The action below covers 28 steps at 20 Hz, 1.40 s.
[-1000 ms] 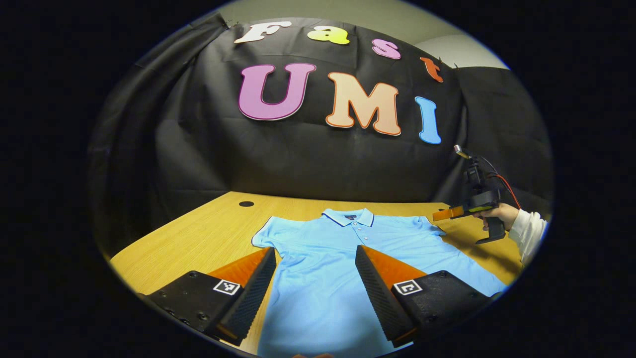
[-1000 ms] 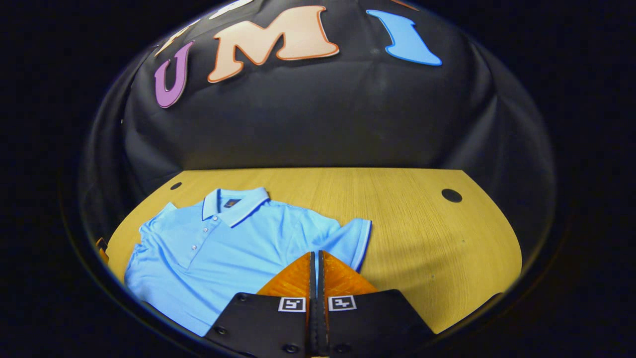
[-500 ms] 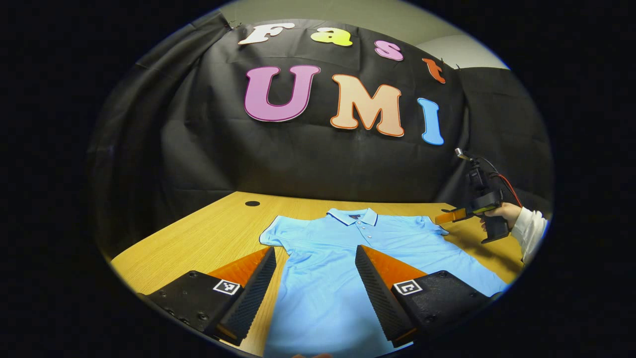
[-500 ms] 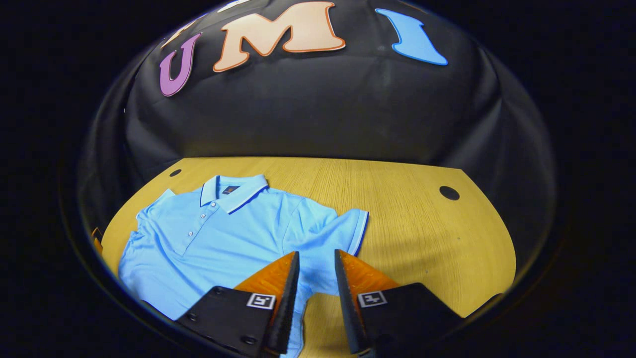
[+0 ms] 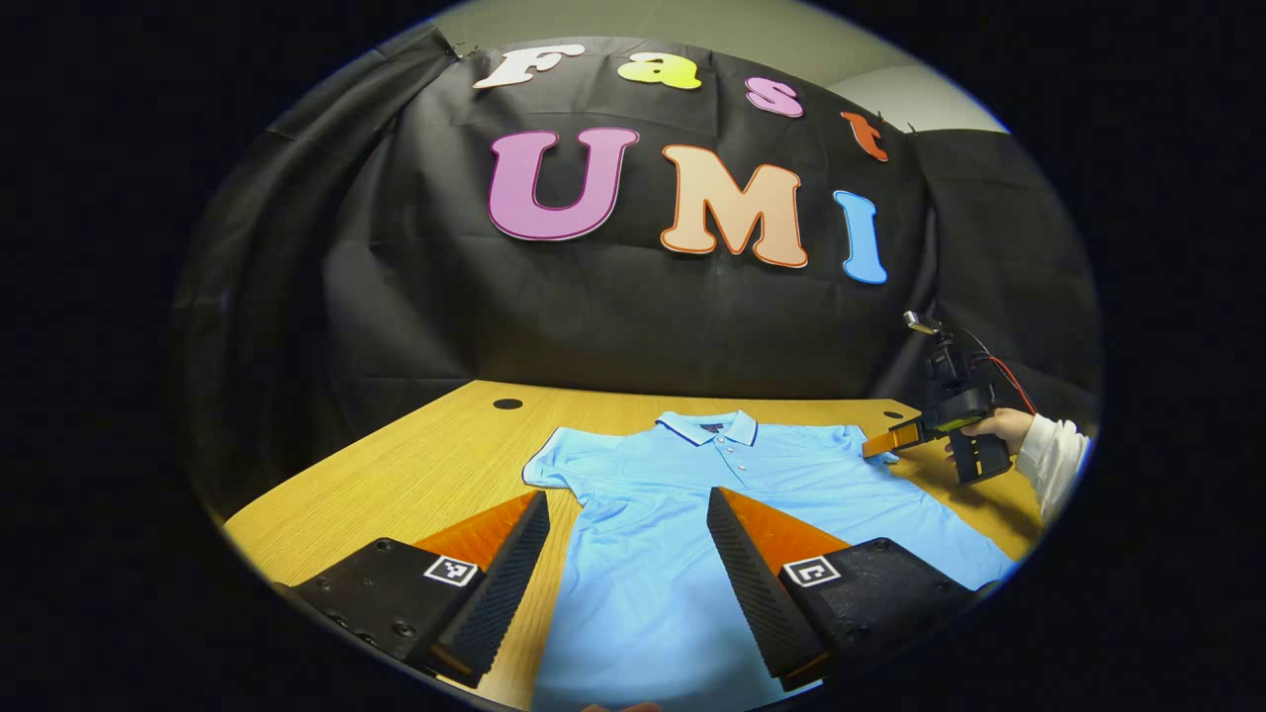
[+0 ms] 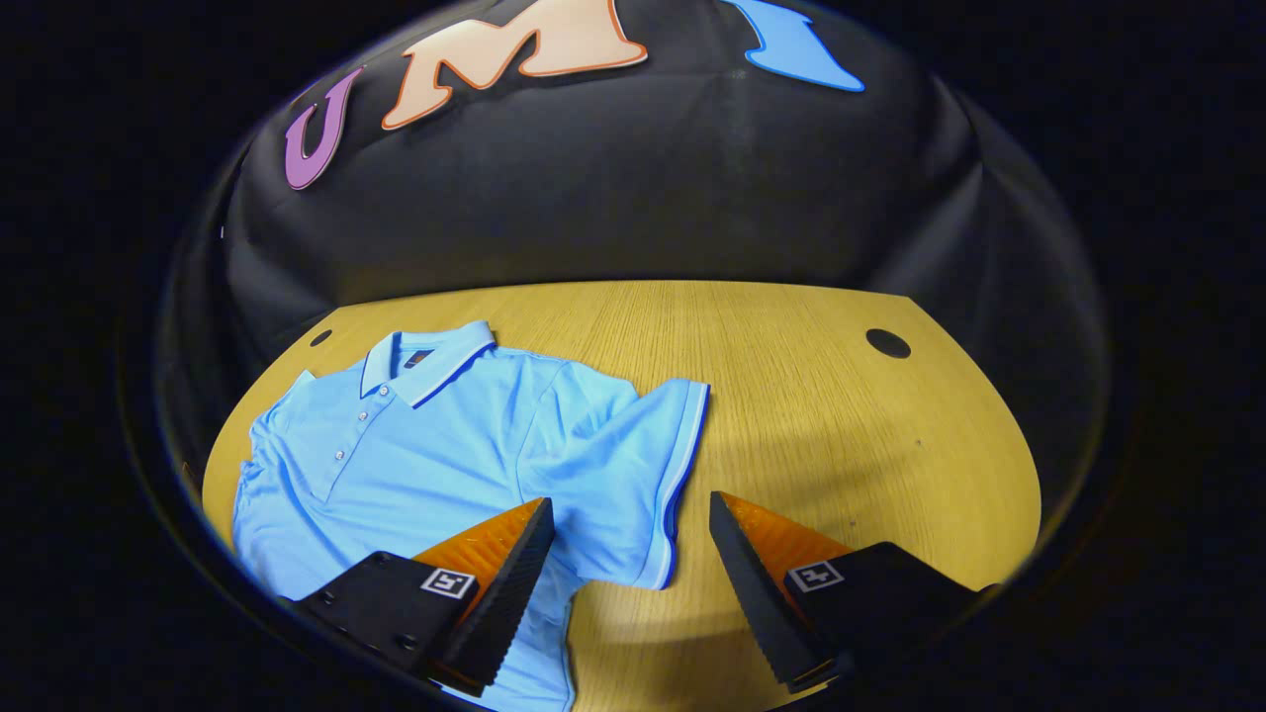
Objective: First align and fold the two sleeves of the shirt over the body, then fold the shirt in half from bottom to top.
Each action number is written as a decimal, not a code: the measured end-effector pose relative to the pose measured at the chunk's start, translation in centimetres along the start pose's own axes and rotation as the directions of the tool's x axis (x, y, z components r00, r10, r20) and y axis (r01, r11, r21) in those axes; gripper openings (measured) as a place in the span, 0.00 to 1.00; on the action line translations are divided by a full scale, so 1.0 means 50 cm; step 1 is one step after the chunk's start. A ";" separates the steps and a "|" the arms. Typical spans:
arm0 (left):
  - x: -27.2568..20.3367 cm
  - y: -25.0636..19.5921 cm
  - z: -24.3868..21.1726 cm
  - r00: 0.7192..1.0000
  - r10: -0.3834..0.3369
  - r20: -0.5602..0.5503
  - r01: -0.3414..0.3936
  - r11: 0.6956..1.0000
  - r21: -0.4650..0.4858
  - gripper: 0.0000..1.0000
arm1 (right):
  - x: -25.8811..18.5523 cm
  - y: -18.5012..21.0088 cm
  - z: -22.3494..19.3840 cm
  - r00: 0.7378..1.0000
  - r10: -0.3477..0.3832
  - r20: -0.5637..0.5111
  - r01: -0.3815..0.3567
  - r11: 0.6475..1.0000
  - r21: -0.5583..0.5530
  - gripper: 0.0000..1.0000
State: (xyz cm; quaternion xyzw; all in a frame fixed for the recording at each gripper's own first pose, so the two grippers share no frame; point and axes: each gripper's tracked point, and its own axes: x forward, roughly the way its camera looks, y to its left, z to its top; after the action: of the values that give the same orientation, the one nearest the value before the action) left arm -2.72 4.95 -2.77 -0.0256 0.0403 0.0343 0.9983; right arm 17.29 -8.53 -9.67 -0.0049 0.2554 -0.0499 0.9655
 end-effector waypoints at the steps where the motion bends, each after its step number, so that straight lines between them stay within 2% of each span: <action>1: 0.000 -0.001 0.000 1.000 -0.001 -0.005 0.001 1.000 -0.001 0.96 | 0.002 -0.002 -0.004 1.000 -0.001 -0.007 0.001 1.000 -0.002 0.98; 5: 0.005 -0.007 0.005 1.000 -0.012 0.000 0.012 1.000 0.008 0.95 | 0.006 -0.004 -0.005 1.000 -0.004 0.007 0.004 0.999 -0.038 0.96; 7: 0.009 -0.012 0.008 1.000 -0.017 0.002 0.017 1.000 0.011 0.95 | 0.008 0.006 -0.004 1.000 0.009 0.007 -0.009 0.999 -0.034 0.87; 8: 0.011 -0.012 0.010 1.000 -0.020 0.003 0.020 1.000 0.010 0.95 | 0.008 0.014 -0.005 1.000 0.019 0.008 -0.019 0.999 -0.029 0.71; 9: 0.013 -0.014 0.006 1.000 -0.024 0.002 0.024 1.000 0.007 0.95 | 0.008 0.023 -0.006 1.000 0.031 0.006 -0.031 0.999 -0.023 0.66; 10: 0.013 -0.014 0.003 1.000 -0.026 -0.002 0.026 1.000 0.004 0.95 | 0.008 0.028 -0.005 0.999 0.043 0.010 -0.043 0.999 -0.022 0.47; 11: 0.014 -0.013 0.000 1.000 -0.027 -0.005 0.027 1.000 0.001 0.95 | 0.008 0.034 -0.007 0.998 0.055 0.003 -0.055 0.998 -0.015 0.42; 12: 0.015 -0.012 0.000 1.000 -0.028 -0.008 0.028 1.000 -0.002 0.95 | 0.008 0.033 -0.007 0.999 0.053 0.006 -0.053 0.998 -0.015 0.24; 13: 0.014 -0.013 -0.002 1.000 -0.029 -0.010 0.029 1.000 -0.004 0.95 | 0.009 0.035 -0.006 0.998 0.058 0.005 -0.058 0.998 -0.007 0.22; 14: 0.016 -0.011 -0.002 1.000 -0.028 -0.010 0.028 1.000 -0.006 0.95 | 0.006 0.036 -0.006 0.999 0.053 0.004 -0.053 0.999 -0.001 0.12; 15: 0.016 -0.010 -0.002 1.000 -0.027 -0.011 0.027 1.000 -0.006 0.95 | 0.007 0.041 0.001 0.998 0.054 0.015 -0.054 0.998 0.017 0.12; 16: 0.017 -0.009 -0.002 1.000 -0.026 -0.012 0.026 1.000 -0.006 0.95 | 0.005 0.040 -0.004 0.999 0.052 0.007 -0.052 0.998 0.027 0.03; 22: 0.016 -0.001 -0.007 1.000 -0.016 -0.016 0.016 1.000 -0.004 0.95 | -0.001 0.074 0.026 0.995 0.068 0.079 -0.068 0.998 -0.012 0.03; 28: 0.022 -0.005 -0.008 1.000 -0.023 -0.018 0.023 1.000 -0.006 0.95 | -0.058 0.157 0.080 0.971 0.154 0.184 -0.143 0.987 -0.074 0.02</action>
State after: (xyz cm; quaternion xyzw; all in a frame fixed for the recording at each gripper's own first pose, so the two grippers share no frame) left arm -1.62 4.75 -3.25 -0.0291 0.0491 0.0227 0.9981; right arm 17.51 -0.50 -5.05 -0.0195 0.1634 0.0309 0.9859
